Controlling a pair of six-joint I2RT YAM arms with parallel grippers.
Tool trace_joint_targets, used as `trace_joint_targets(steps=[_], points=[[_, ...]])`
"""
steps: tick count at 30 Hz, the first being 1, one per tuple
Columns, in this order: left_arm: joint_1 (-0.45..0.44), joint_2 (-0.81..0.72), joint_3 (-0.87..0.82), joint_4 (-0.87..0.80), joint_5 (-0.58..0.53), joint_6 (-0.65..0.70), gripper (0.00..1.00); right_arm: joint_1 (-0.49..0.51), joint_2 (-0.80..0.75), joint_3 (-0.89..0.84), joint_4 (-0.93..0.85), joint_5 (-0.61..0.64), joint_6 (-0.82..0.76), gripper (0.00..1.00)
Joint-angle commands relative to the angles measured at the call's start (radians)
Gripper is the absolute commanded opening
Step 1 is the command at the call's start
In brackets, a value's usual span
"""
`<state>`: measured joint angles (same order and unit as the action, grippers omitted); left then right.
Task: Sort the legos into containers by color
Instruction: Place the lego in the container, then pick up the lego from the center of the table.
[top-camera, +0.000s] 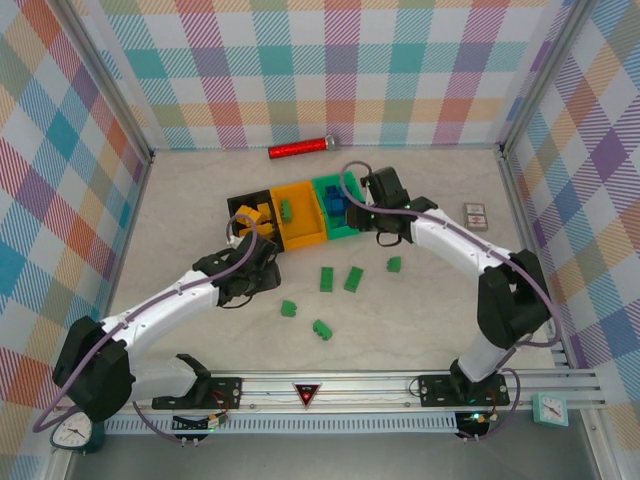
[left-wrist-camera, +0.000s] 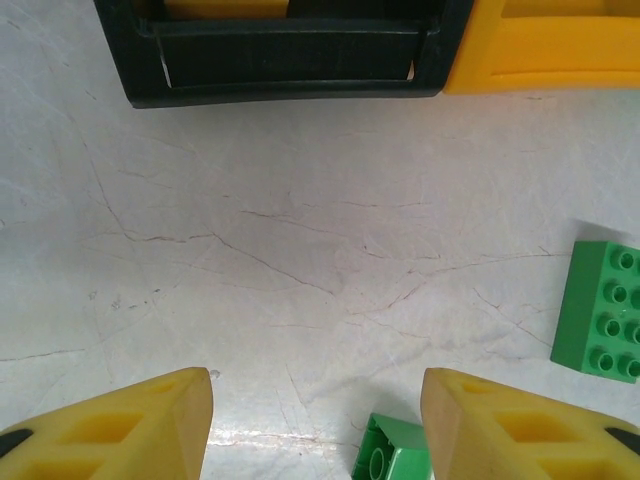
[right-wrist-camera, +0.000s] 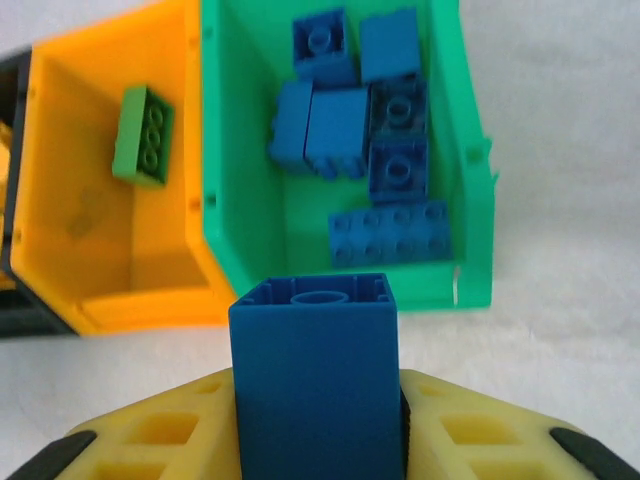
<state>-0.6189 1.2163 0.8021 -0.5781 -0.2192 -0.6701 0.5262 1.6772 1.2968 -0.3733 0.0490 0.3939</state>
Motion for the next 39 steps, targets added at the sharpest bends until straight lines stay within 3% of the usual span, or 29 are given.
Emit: trace_joint_targets(steps=[1, 7, 13, 21, 30, 39], points=[[0.008, -0.042, -0.017, -0.043, -0.002, -0.017, 0.56, -0.017, 0.086, 0.106, -0.052, -0.057, 0.022, 0.40], [0.008, -0.091, -0.031, -0.059, -0.006, -0.016, 0.56, -0.038, 0.237, 0.283, -0.125, -0.084, 0.020, 0.43], [0.008, -0.118, -0.046, -0.055, 0.004, -0.007, 0.56, -0.040, 0.272, 0.324, -0.121, -0.135, 0.033, 0.57], [0.008, -0.068, -0.042, -0.025, 0.027, -0.005, 0.56, -0.040, 0.139, 0.149, -0.100, -0.104, 0.001, 0.57], [0.009, -0.048, -0.044, 0.021, 0.034, 0.007, 0.55, -0.042, -0.060, -0.168, -0.132, 0.033, -0.017, 0.58], [0.008, -0.046, -0.048, 0.024, 0.035, 0.007, 0.55, -0.066, -0.128, -0.324, -0.141, 0.108, 0.026, 0.58]])
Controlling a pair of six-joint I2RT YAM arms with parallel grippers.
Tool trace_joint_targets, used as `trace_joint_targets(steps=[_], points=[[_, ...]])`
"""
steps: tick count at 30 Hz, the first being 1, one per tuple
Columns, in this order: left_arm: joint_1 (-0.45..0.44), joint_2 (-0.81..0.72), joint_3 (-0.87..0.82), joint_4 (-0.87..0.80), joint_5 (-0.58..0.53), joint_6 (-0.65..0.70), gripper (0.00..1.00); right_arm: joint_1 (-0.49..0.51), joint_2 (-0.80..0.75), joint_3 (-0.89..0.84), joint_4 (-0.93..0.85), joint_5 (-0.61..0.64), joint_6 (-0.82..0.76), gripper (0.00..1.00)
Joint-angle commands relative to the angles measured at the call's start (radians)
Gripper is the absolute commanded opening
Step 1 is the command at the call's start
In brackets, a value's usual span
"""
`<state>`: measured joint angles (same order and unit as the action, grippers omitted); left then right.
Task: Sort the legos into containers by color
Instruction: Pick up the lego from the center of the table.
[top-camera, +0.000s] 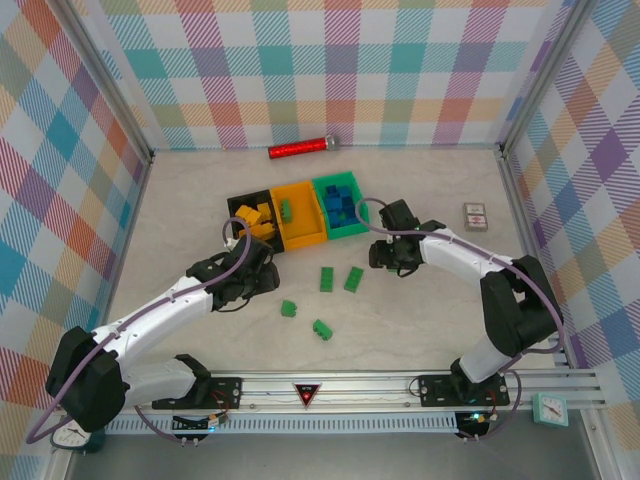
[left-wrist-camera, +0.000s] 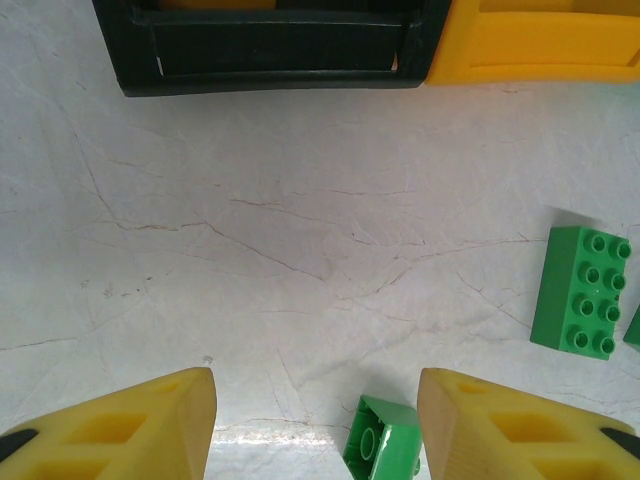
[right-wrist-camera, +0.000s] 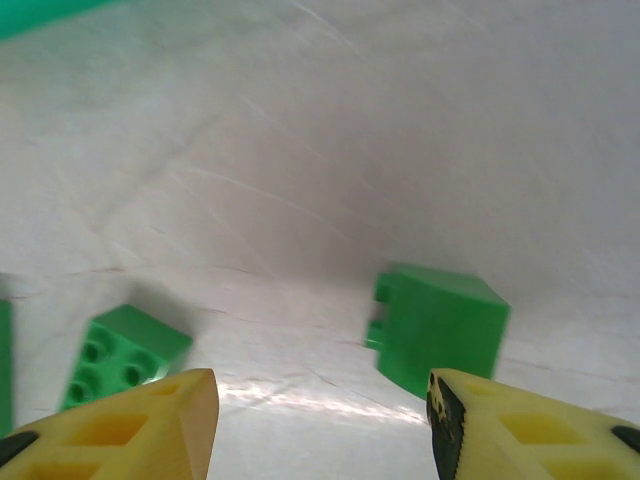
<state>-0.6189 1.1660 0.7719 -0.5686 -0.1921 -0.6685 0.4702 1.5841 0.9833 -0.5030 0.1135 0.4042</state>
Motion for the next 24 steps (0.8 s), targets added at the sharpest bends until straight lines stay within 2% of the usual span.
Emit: trace_joint_targets(steps=[1, 10, 20, 24], points=[[0.008, 0.003, -0.017, 0.013, 0.009, 0.004, 0.55, -0.010, -0.033, -0.011, -0.016, 0.049, 0.019, 0.58], [0.008, -0.012, -0.022, 0.012, 0.016, 0.007, 0.56, -0.018, -0.009, 0.010, -0.035, 0.079, 0.017, 0.58], [0.007, -0.007, -0.018, 0.026, 0.036, 0.023, 0.56, -0.021, 0.095, 0.053, -0.042, 0.077, 0.002, 0.58], [0.008, -0.011, -0.014, 0.019, 0.028, 0.023, 0.56, -0.021, 0.121, 0.063, -0.033, 0.052, -0.001, 0.53]])
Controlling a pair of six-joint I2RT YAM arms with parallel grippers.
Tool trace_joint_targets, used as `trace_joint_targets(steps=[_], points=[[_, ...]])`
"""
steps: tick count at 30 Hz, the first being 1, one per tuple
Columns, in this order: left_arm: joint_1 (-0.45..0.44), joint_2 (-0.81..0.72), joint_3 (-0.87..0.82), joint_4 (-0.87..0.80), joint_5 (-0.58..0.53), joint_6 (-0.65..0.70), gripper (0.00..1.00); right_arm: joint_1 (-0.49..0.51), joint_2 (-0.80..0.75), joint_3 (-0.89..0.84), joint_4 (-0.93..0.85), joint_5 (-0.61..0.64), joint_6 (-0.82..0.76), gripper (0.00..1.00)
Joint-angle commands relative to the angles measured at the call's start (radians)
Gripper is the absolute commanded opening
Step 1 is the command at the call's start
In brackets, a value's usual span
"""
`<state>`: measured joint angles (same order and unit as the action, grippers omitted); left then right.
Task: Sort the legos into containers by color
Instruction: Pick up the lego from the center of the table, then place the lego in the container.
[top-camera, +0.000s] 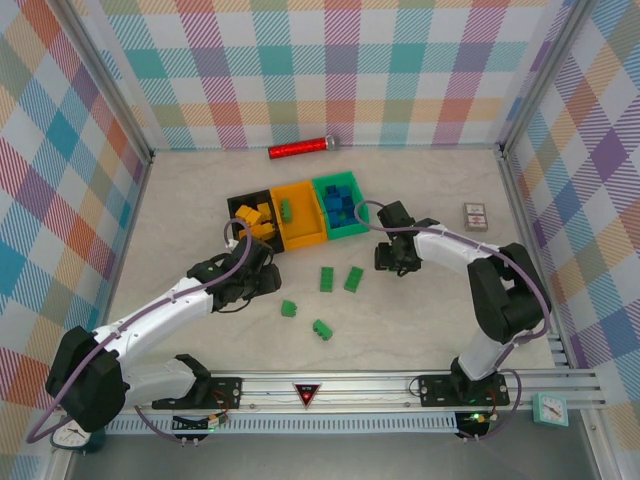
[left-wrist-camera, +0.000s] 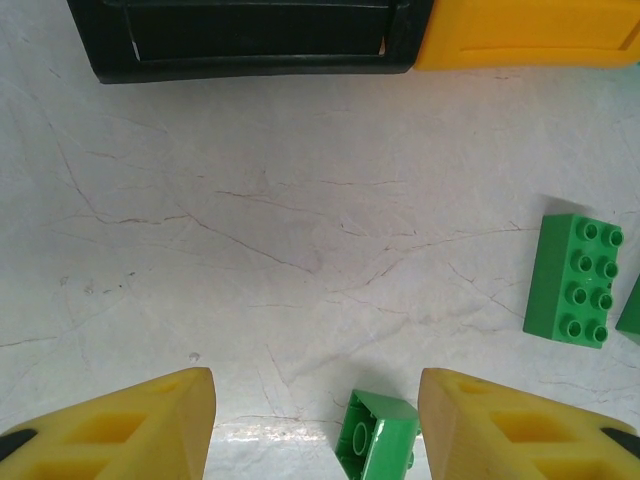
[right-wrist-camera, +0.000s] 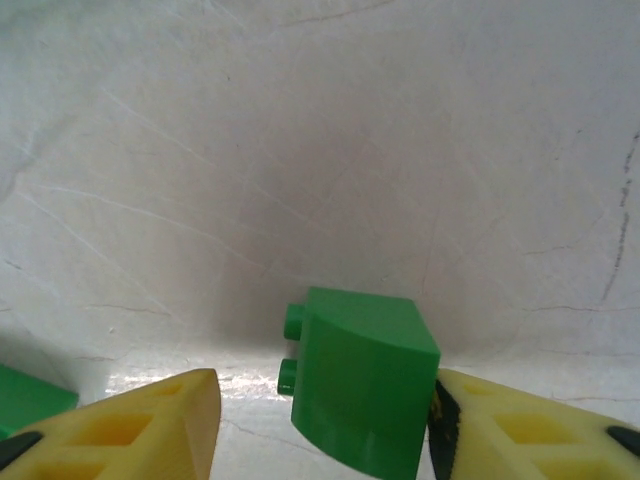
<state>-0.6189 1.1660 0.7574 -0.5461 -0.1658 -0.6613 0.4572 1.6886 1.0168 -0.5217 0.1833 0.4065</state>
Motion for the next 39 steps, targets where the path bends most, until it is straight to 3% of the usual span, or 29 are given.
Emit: trace_joint_targets(steps=[1, 7, 13, 21, 32, 36, 38, 39], points=[[0.008, -0.011, 0.002, -0.005, 0.001, 0.017, 0.56, -0.008, 0.020, 0.029, -0.011, -0.023, -0.005, 0.51], [0.007, -0.014, -0.002, -0.009, -0.006, 0.010, 0.56, -0.008, 0.021, 0.035, 0.002, -0.055, -0.022, 0.29], [0.007, -0.026, -0.011, -0.012, -0.020, -0.002, 0.56, 0.000, -0.029, 0.048, 0.026, -0.142, -0.047, 0.25], [0.008, 0.001, 0.006, -0.052, -0.059, -0.019, 0.55, 0.079, -0.063, 0.176, 0.064, -0.276, -0.054, 0.28], [0.007, 0.013, -0.015, -0.015, 0.033, -0.030, 0.55, 0.180, 0.206, 0.609, 0.005, -0.285, -0.051, 0.31], [0.005, -0.020, -0.055, 0.044, 0.102, -0.030, 0.55, 0.181, 0.305, 0.759, -0.035, -0.288, -0.054, 0.36], [0.005, -0.027, -0.068, 0.064, 0.130, -0.026, 0.55, 0.182, 0.343, 0.821, -0.074, -0.285, -0.059, 0.50], [0.005, -0.031, -0.074, 0.073, 0.147, -0.021, 0.55, 0.182, 0.354, 0.838, -0.085, -0.284, -0.061, 0.51]])
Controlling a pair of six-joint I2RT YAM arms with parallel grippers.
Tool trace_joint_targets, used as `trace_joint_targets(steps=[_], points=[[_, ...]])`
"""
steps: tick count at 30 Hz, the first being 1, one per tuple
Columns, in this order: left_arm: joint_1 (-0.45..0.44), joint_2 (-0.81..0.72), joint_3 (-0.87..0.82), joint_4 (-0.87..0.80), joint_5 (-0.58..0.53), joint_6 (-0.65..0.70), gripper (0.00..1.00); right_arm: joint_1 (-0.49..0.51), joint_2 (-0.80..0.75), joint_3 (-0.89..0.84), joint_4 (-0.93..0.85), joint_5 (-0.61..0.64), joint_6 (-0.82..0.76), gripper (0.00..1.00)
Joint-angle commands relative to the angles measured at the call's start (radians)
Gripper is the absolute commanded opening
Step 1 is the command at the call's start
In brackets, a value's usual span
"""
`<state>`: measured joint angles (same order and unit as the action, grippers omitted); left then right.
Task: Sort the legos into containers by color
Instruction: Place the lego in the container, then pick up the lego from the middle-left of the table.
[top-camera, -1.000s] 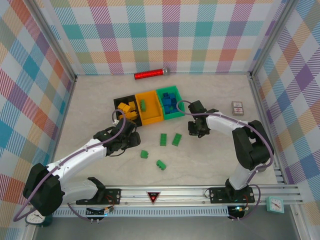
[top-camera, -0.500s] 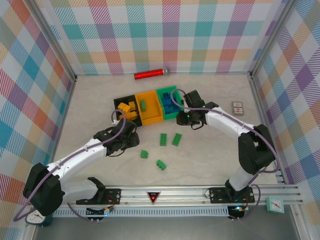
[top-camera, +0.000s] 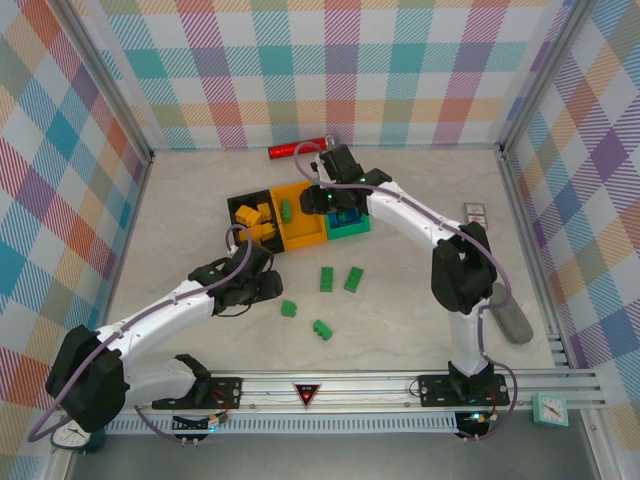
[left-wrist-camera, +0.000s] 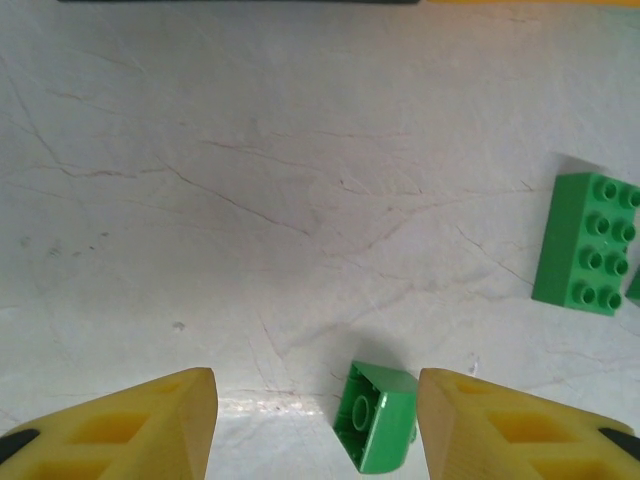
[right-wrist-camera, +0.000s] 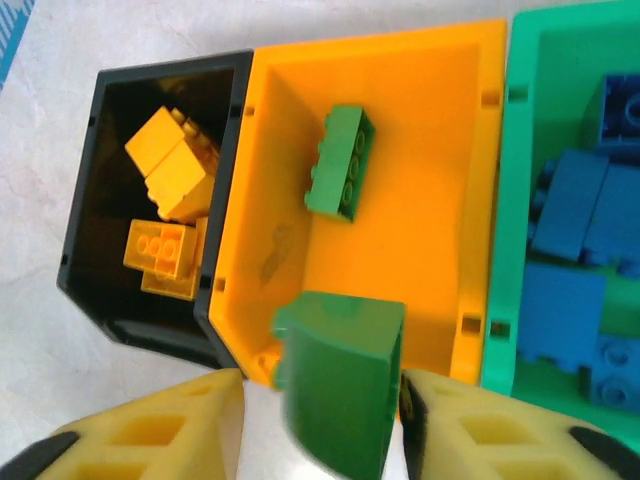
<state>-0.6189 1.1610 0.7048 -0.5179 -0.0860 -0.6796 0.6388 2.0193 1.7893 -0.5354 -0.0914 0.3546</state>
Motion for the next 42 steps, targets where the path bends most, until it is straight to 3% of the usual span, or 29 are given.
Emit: trace_joint_targets(steps=[1, 11, 23, 34, 39, 42], points=[[0.004, -0.026, -0.025, 0.054, 0.083, 0.003, 0.55, 0.002, 0.023, 0.063, -0.068, -0.010, -0.010, 0.52], [-0.035, 0.092, -0.001, 0.084, 0.173, 0.074, 0.56, 0.007, -0.140, -0.208, 0.011, 0.036, -0.012, 0.53], [-0.152, 0.244, 0.090, -0.033, 0.048, 0.129, 0.54, 0.007, -0.348, -0.530, 0.049, 0.147, 0.002, 0.54], [-0.186, 0.314, 0.132, -0.048, 0.030, 0.133, 0.50, 0.007, -0.393, -0.609, 0.064, 0.163, 0.024, 0.54], [-0.196, 0.356, 0.155, -0.049, 0.036, 0.136, 0.40, 0.007, -0.403, -0.623, 0.068, 0.172, 0.025, 0.54], [-0.202, 0.377, 0.166, -0.060, 0.030, 0.136, 0.40, 0.007, -0.410, -0.628, 0.067, 0.180, 0.020, 0.54]])
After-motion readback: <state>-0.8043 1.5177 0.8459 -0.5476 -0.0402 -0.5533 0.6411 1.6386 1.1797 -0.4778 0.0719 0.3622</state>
